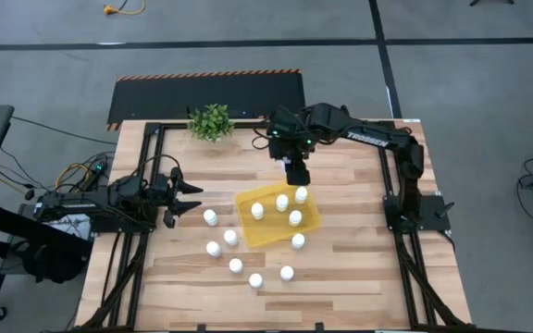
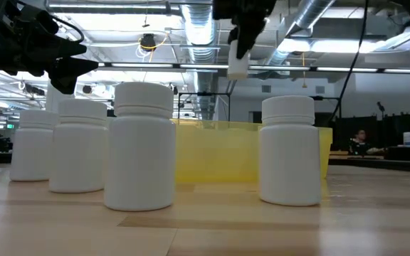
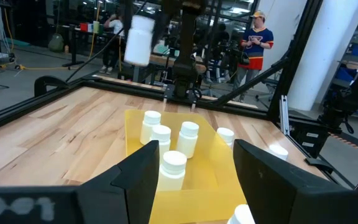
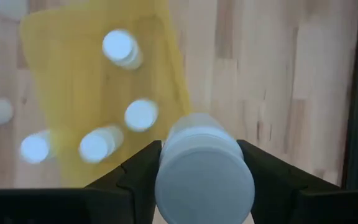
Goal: Pick and place pill bottles into a basket
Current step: Put the white pill bottle into the yellow bin
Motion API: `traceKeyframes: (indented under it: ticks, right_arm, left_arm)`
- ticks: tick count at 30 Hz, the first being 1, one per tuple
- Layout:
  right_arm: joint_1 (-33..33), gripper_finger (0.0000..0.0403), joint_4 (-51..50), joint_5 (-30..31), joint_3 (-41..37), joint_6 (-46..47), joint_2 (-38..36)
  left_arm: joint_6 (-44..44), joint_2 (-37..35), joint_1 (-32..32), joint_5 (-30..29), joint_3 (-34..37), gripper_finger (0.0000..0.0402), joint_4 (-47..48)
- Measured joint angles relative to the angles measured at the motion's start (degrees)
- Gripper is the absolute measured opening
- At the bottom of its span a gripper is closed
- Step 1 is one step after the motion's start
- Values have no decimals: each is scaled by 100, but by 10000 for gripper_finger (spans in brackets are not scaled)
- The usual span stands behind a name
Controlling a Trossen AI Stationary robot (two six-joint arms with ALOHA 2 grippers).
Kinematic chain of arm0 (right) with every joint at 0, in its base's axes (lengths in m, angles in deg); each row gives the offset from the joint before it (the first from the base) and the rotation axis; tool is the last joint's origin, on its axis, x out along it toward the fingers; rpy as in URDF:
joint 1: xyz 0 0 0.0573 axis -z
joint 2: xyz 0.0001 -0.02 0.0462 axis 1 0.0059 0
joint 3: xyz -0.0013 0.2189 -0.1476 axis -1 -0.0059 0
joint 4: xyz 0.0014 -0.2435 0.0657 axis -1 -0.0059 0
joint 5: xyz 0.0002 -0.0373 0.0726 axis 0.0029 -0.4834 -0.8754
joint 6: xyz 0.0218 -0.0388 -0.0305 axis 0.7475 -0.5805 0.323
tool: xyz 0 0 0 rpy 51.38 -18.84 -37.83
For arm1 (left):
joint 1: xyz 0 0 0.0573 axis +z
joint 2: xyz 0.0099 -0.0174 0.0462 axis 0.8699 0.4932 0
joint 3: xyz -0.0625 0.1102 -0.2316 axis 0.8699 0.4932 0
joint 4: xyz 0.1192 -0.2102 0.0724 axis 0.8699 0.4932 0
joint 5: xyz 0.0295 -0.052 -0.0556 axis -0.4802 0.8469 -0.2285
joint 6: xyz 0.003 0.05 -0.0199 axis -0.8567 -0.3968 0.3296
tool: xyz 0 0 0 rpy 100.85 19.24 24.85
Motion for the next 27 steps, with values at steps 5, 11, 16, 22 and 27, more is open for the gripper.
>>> traceKeyframes:
  ticks: [5,11,16,22,27]
  right_arm:
    - [-125,173,131,-122,-17,-161,358]
    - [-452,180,392,-159,-41,-287,669]
    - [-592,177,687,-227,-16,-298,978]
    - [-652,176,928,-266,-9,-296,1331]
    - [-651,180,1119,-264,-2,-322,1519]
  left_arm:
    - [0,0,-1,-3,0,194,1]
    - [0,0,-2,-4,0,194,0]
    - [0,31,-2,0,-2,194,-8]
    - [0,98,-2,-35,0,194,12]
    - [0,155,-2,-61,-1,194,13]
